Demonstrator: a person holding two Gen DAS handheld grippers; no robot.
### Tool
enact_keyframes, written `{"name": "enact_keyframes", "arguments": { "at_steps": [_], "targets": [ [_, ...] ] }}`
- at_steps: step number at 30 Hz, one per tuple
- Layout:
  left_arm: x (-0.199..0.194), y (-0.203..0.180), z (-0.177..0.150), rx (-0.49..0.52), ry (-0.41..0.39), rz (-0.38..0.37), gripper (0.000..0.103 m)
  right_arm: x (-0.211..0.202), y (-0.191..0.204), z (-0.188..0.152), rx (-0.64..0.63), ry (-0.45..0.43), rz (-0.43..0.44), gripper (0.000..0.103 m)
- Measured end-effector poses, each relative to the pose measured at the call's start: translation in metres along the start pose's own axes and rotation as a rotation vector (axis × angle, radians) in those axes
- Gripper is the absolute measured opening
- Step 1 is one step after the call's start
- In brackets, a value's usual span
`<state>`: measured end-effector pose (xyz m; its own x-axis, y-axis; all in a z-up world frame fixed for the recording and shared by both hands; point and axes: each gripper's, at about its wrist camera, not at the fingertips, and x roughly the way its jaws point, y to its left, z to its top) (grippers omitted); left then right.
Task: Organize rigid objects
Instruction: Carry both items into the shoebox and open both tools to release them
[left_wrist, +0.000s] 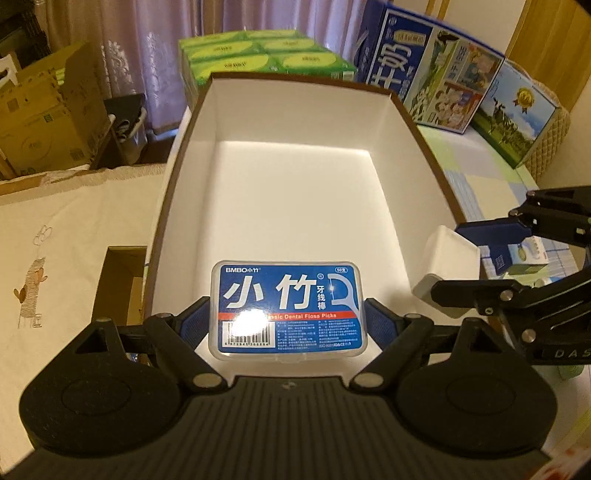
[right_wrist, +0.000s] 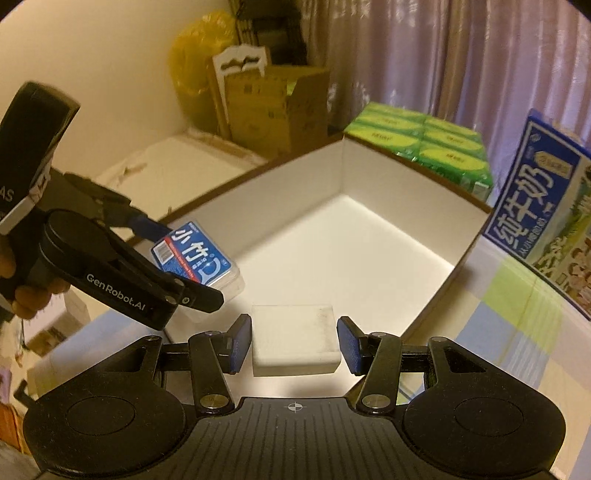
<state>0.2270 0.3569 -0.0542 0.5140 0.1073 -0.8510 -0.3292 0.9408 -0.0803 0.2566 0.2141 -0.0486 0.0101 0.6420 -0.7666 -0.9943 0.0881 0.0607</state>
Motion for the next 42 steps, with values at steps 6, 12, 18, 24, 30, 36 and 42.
{"name": "enact_keyframes", "arguments": {
  "at_steps": [6,12,18,24,30,36,42],
  "targets": [
    [0.023,0.004,0.005,0.005,0.051,-0.02,0.084,0.019,-0.008,0.0,-0.011,0.059,-0.001,0.047],
    [0.032,0.0,0.01,0.052,0.066,-0.015,0.084,0.028,-0.016,0.003,-0.01,0.093,0.004,0.048],
    [0.032,0.0,0.01,0.066,0.074,-0.021,0.085,0.026,-0.014,0.006,-0.031,0.077,0.017,0.049],
    [0.03,0.0,0.008,0.071,0.088,-0.023,0.085,0.024,-0.01,0.002,-0.027,0.089,0.034,0.051],
    [0.025,0.0,0.007,0.065,0.082,-0.024,0.085,0.024,-0.014,0.003,-0.005,0.078,0.029,0.051],
    [0.016,-0.004,0.005,0.068,0.062,-0.024,0.084,0.012,-0.011,0.001,0.013,0.051,0.021,0.051],
    [0.002,-0.01,0.004,0.078,0.032,-0.023,0.084,-0.004,-0.008,-0.005,0.044,0.013,0.007,0.051]
  ]
}}
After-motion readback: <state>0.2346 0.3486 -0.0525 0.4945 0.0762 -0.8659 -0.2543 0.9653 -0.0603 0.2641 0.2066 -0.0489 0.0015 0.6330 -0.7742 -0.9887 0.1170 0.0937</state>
